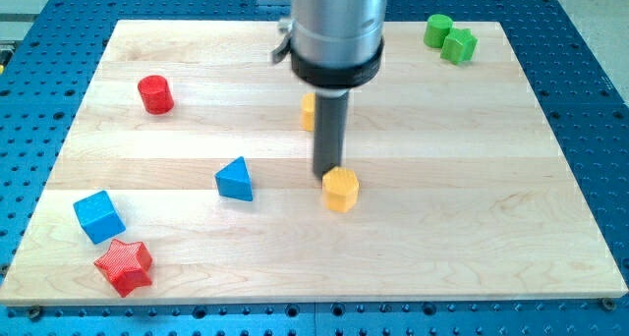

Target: Push the hexagon to the bottom right of the heart

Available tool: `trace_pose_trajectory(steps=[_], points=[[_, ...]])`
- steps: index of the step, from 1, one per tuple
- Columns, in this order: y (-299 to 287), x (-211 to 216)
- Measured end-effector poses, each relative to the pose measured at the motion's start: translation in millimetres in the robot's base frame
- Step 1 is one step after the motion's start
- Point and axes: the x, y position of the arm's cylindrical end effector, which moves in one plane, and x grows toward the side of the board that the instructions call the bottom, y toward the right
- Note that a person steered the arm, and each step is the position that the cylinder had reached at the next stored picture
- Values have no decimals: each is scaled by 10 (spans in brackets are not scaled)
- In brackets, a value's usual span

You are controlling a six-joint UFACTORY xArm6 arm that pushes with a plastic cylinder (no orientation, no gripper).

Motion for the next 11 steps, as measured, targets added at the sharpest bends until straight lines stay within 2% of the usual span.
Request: trace_pose_trajectory(steps=[1,2,4,5,7,8,9,10,11], points=[[-232,609],[-187,964],[55,116],[298,543],[433,-98],[460,-102],[793,248],[831,-62],[749,-87]])
